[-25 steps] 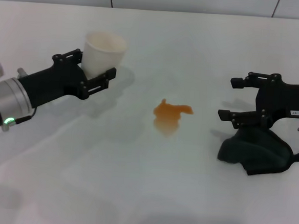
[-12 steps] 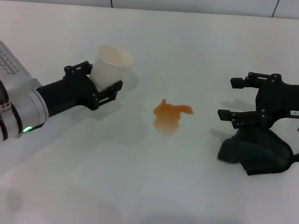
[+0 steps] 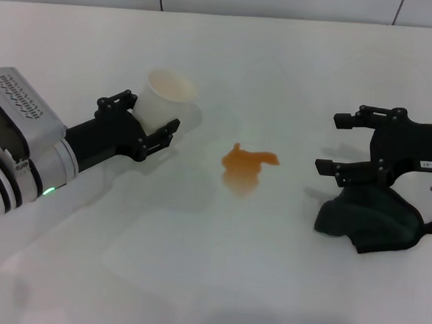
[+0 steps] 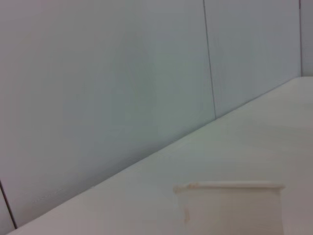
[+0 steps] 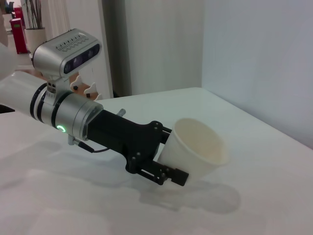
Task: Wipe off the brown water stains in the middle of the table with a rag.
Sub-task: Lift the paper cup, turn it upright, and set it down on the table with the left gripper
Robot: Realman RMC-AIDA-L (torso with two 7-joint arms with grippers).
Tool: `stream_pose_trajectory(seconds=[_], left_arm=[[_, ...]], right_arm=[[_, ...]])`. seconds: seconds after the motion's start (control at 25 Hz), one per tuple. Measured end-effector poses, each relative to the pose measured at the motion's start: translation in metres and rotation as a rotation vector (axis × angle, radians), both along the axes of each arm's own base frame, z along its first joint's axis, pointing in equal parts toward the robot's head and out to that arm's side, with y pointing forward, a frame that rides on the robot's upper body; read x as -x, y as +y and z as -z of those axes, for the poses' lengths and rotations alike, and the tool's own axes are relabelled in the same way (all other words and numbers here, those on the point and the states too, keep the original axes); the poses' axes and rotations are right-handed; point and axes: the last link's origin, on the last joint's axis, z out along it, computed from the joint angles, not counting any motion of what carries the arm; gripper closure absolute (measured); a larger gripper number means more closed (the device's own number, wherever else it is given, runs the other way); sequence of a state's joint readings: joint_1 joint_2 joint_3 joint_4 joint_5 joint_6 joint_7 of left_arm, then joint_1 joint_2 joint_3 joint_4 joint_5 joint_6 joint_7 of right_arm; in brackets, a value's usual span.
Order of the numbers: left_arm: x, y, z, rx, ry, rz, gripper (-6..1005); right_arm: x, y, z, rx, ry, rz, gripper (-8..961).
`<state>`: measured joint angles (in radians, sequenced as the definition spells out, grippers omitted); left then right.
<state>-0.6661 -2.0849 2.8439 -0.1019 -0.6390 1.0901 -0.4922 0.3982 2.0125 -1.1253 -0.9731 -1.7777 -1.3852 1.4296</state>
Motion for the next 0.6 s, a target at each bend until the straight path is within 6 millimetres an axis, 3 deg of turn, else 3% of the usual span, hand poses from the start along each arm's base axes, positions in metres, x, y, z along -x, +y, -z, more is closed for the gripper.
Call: stream_pose_trajectory(seconds=[0.36,0.6], left_arm=[[-0.009,-0.0002,0.0071,0.012,-0.024,0.015,343],[-0.0049,-0.0049,0.0084,0.016,-0.031,-0.003,342]], right_arm=[[0.0012,0.0008,0.0002,0.001,0.0,-0.003,83],[0.0012,0.0006,-0.0002,-0.001,-0.001,-0.004,83]])
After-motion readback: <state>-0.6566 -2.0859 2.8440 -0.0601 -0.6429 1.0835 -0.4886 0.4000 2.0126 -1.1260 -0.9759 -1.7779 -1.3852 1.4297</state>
